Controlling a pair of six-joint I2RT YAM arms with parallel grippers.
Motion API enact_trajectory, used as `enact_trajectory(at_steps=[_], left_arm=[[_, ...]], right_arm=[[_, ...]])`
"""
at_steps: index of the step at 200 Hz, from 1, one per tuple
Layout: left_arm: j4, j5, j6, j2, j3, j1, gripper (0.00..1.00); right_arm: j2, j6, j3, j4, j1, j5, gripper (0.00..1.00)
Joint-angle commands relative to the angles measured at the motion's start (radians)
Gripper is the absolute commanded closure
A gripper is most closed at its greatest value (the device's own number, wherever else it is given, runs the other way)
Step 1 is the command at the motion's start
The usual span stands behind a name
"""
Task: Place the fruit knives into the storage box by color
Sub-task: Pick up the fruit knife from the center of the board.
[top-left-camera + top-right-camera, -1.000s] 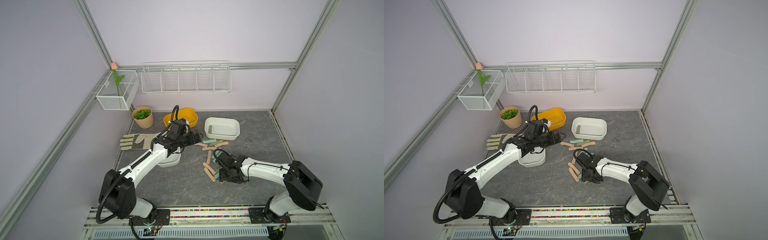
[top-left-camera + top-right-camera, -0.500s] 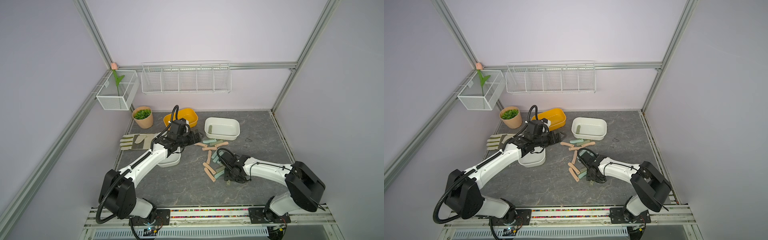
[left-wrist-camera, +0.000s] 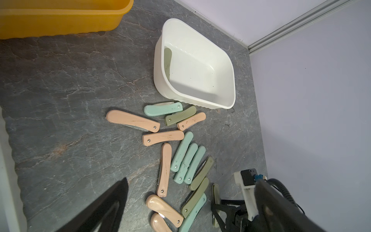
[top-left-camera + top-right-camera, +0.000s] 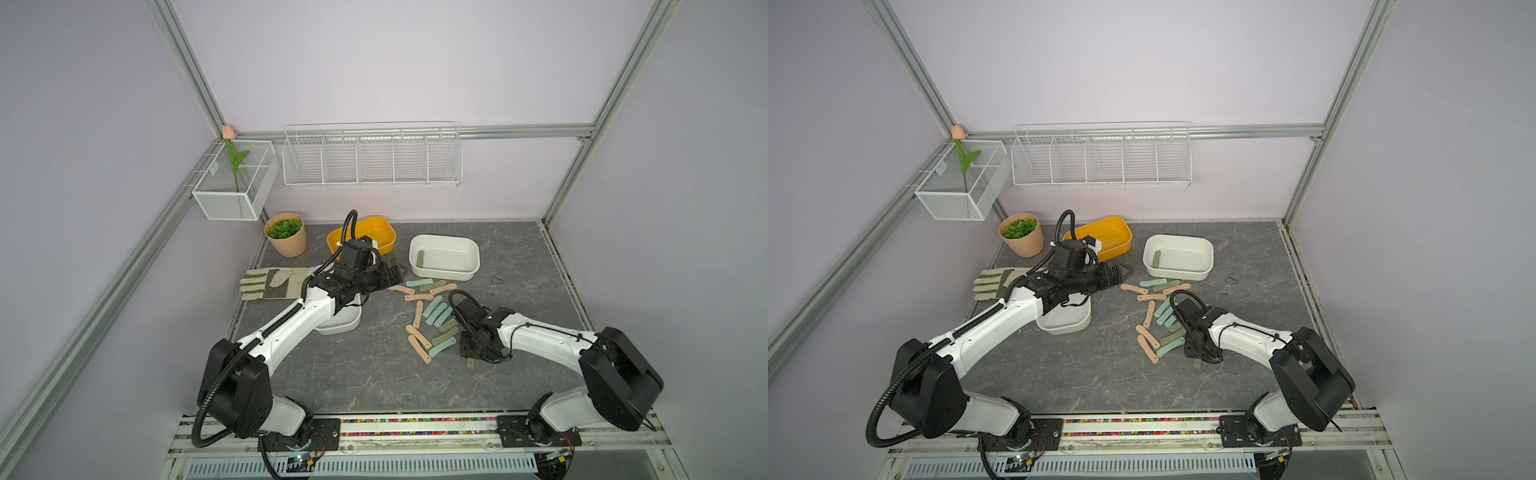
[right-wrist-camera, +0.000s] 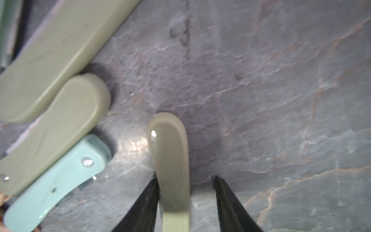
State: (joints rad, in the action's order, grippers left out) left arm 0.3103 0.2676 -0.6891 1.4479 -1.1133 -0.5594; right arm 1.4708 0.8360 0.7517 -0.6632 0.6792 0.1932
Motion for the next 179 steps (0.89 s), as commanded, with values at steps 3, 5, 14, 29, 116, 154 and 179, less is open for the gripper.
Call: enact_trajectory(at_steps=[3,5,14,29,116,154,179], left_arm=[[-0.018,0.005,-0.012,-0.003,0.007,-0.002,0.01],[-0.019,0.005,-0.011,-0.003,0.007,-0.002,0.01],[-0.017,0.003,-0.010,-0.003,0.010,-0.002,0.01],[-0.016,0.003,-0.010,-0.006,0.009,-0.002,0.01],[-0.013,-0.003,-0.006,-0.001,0.006,-0.002,0.01],[-0.015,-0.002,-0.008,0.003,0.004,-0.002,0.01],[-0.017,-0.001,-0.007,0.011,0.001,-0.003,0.01]], right_arm=[[0.028,-0.034,-0.026,-0.024,-0.036,0.016,0.50],[0.031,-0.035,-0.024,-0.022,-0.036,0.015,0.50],[0.038,-0.038,-0.016,-0.013,-0.042,0.007,0.51],[0.055,-0.041,0.005,-0.002,-0.044,-0.004,0.51],[0.147,-0.047,0.052,0.033,-0.044,-0.026,0.56],[0.160,-0.045,0.051,0.028,-0.044,-0.002,0.59],[0.169,-0.048,0.058,0.026,-0.044,0.007,0.62]])
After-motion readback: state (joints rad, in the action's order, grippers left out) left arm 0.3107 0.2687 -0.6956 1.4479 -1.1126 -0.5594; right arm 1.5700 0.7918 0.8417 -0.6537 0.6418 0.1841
